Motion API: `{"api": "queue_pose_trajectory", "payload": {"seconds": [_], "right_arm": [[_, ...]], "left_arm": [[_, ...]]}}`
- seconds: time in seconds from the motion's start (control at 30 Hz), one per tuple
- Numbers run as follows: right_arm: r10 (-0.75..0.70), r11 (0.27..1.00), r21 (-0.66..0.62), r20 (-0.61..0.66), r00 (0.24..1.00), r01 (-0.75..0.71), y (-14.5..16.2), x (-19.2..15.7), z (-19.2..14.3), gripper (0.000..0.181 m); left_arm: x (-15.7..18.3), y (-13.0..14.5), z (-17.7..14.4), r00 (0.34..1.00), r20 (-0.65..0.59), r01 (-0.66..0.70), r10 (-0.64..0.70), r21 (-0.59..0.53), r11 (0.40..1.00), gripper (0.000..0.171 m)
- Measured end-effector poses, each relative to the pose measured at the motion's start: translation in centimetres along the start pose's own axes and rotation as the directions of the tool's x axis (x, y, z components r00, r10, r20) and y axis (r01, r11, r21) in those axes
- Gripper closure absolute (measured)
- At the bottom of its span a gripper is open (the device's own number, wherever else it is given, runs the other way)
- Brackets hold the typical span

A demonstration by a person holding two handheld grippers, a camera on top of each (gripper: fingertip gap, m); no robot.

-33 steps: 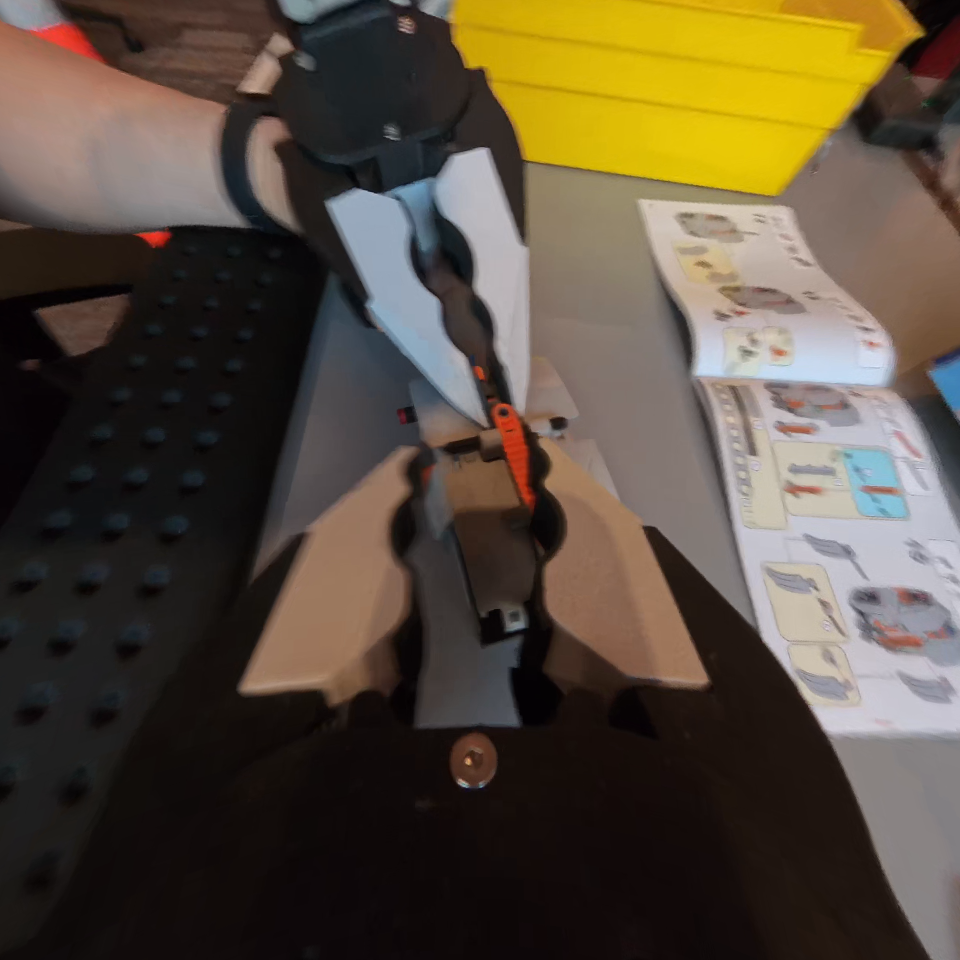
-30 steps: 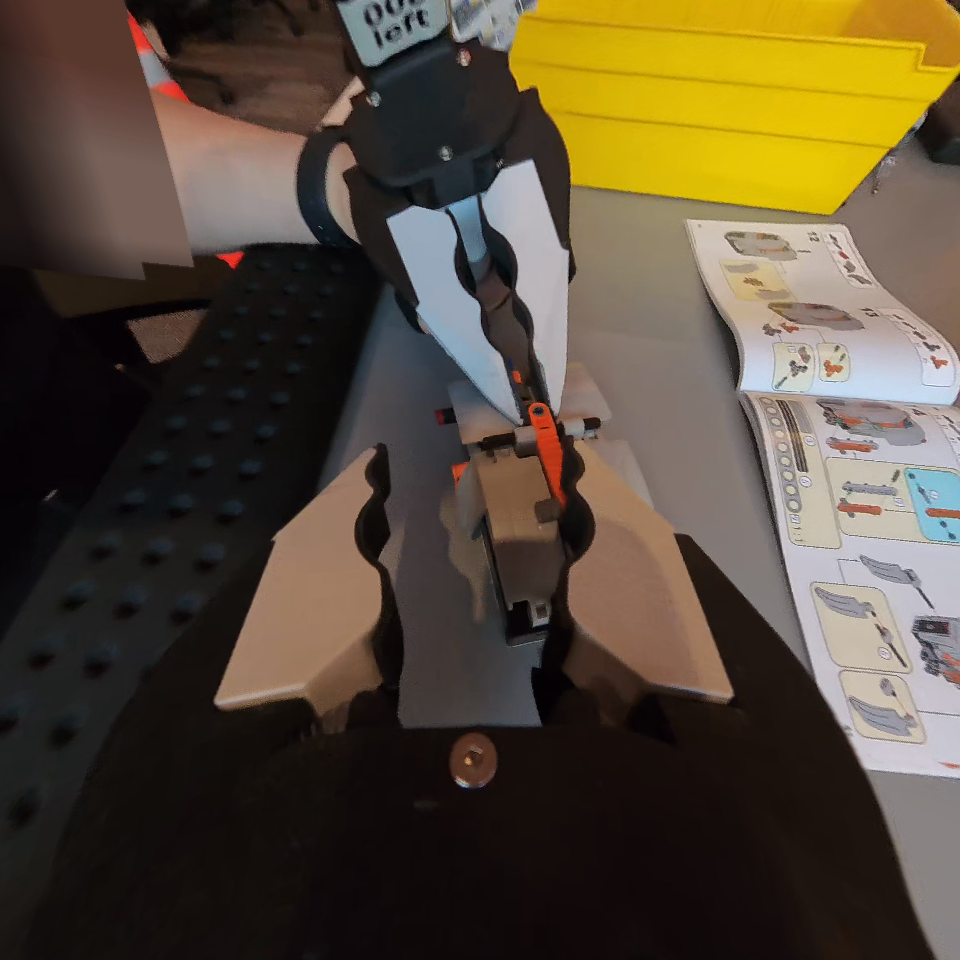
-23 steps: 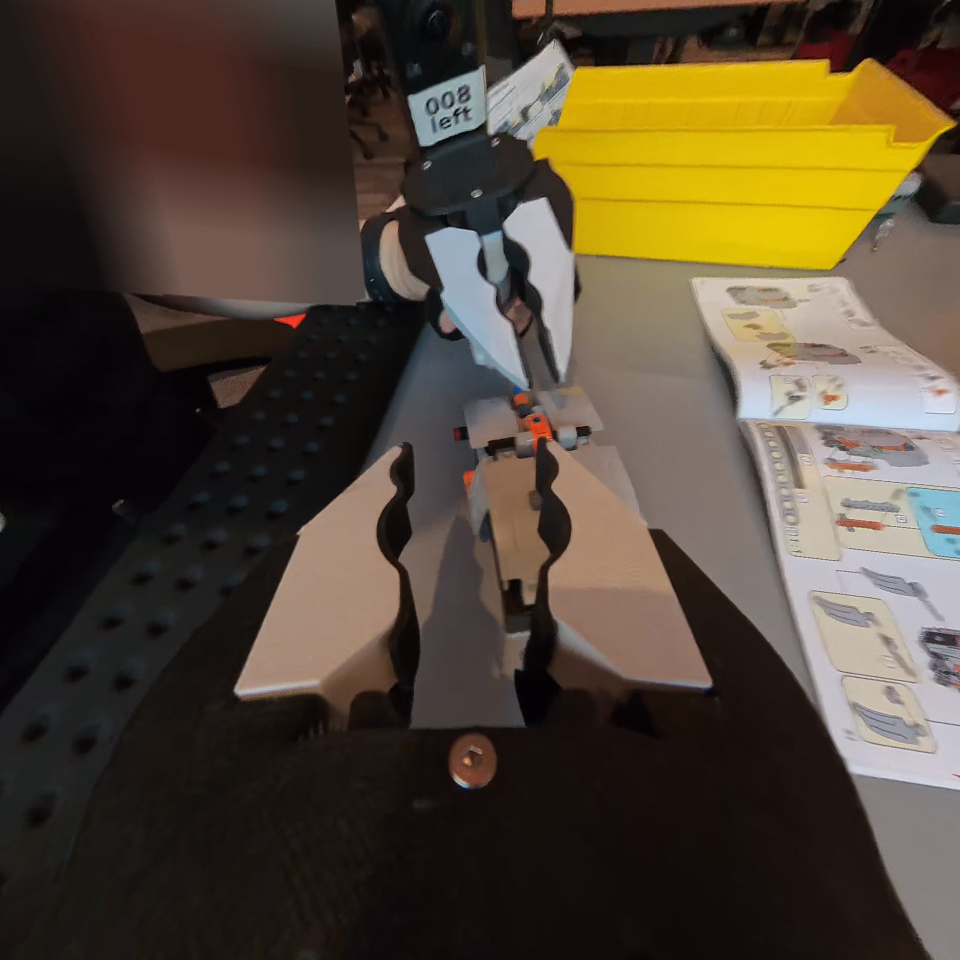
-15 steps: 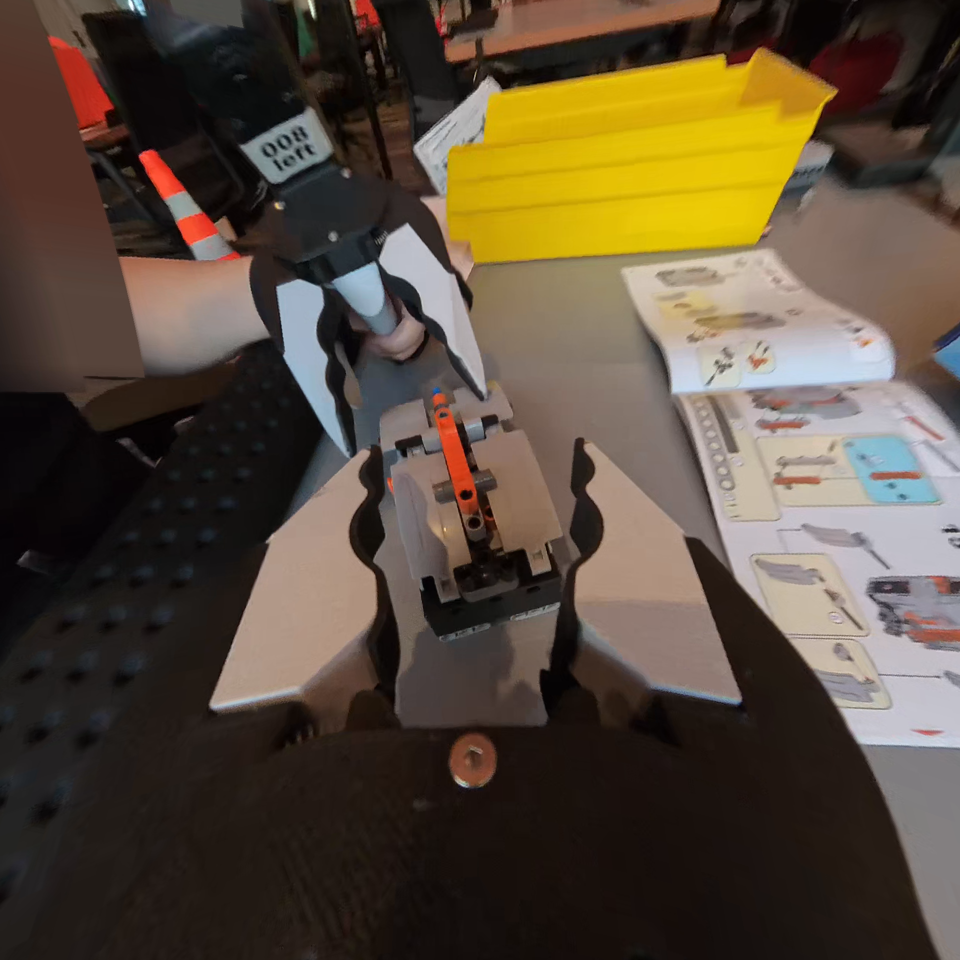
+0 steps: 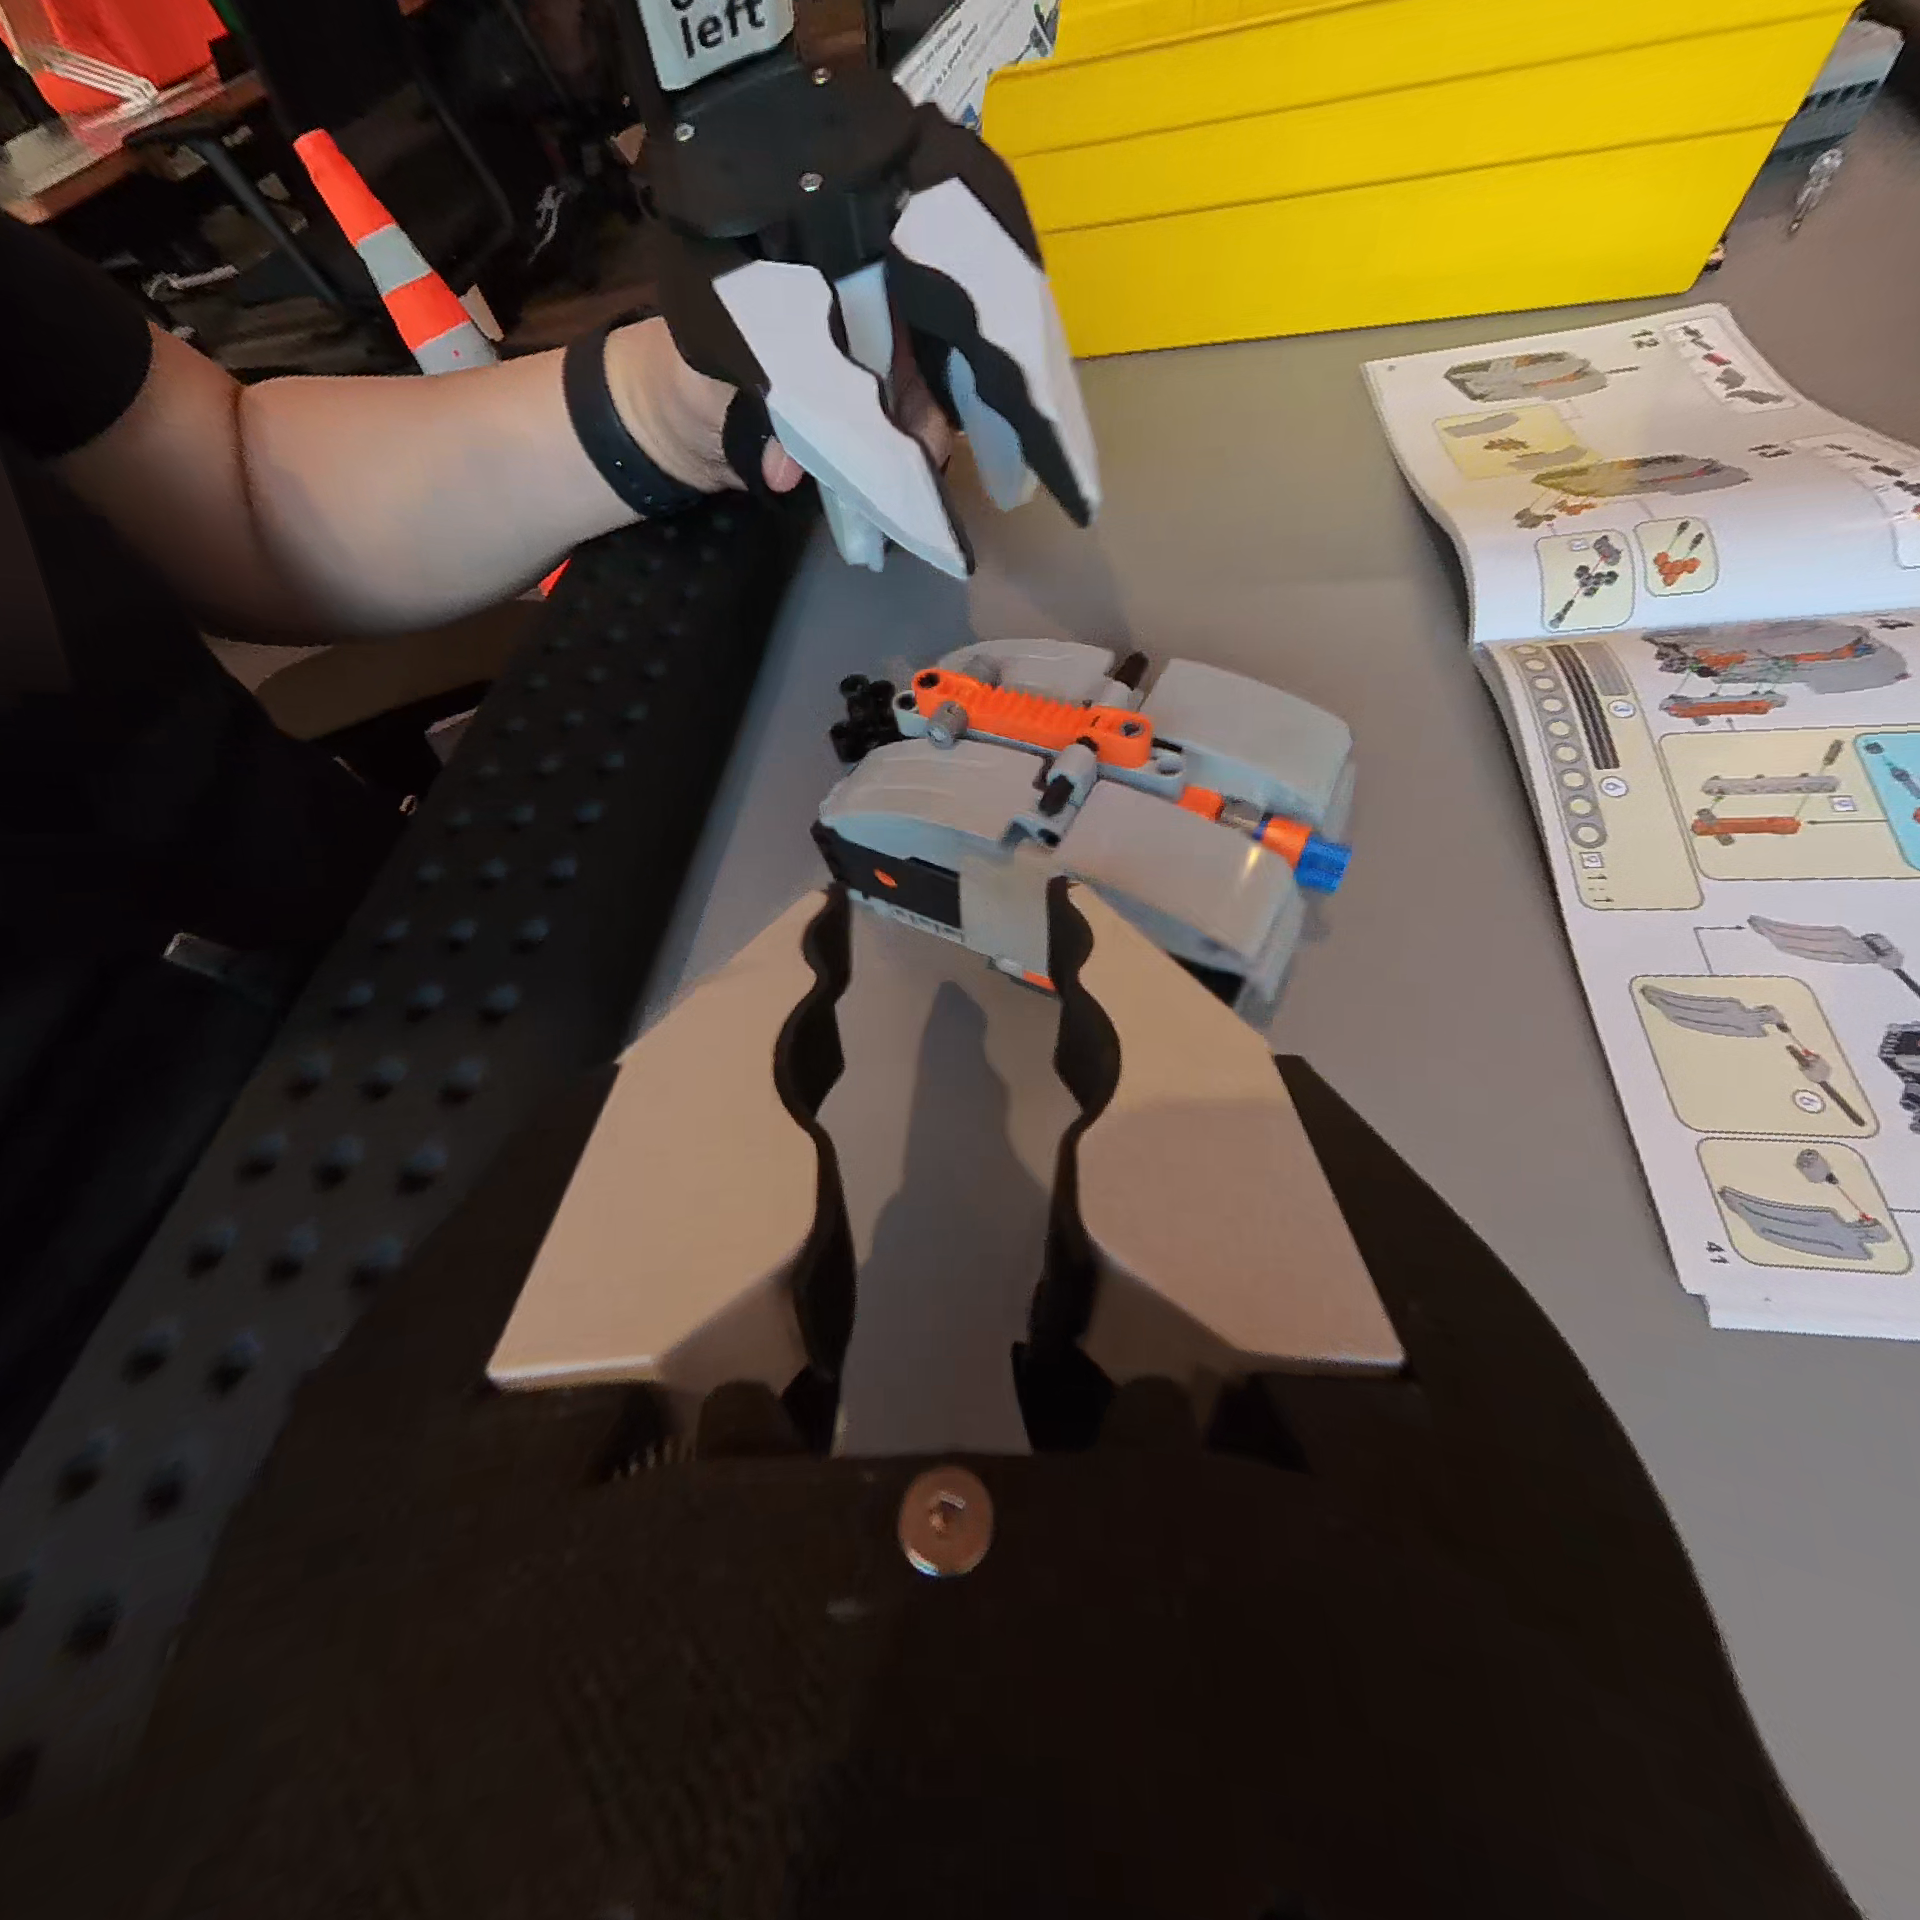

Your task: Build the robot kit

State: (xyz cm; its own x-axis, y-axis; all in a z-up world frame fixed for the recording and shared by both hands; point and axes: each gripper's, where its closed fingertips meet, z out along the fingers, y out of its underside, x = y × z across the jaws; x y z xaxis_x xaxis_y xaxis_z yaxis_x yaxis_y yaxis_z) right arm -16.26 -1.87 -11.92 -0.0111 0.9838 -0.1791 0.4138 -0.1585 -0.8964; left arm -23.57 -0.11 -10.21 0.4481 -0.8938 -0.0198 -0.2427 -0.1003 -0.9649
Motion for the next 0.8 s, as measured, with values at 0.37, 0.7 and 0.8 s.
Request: {"api": "queue_pose_trajectory", "payload": {"seconds": [0.37,0.7,0.8], "right_arm": [[-0.133,0.989,0.036,-0.185,0.974,0.142,-1.1,2.2,0.5,0.138],[-0.005,0.998,-0.063,0.003,1.000,0.006,-1.0,-0.5,0.9,0.157],[-0.210,0.976,-0.079,-0.067,0.975,0.205,-1.4,0.2,-0.3,0.140]], "left_arm": [[1.1,0.4,1.2,0.993,-0.031,0.110,-0.113,-0.076,0.991,0.128],[3.2,0.9,3.7,0.981,0.160,-0.059,0.113,-0.306,0.950,0.095],[2.3,1.6,3.8,0.972,0.193,-0.065,0.136,-0.336,0.940,0.096]]}}
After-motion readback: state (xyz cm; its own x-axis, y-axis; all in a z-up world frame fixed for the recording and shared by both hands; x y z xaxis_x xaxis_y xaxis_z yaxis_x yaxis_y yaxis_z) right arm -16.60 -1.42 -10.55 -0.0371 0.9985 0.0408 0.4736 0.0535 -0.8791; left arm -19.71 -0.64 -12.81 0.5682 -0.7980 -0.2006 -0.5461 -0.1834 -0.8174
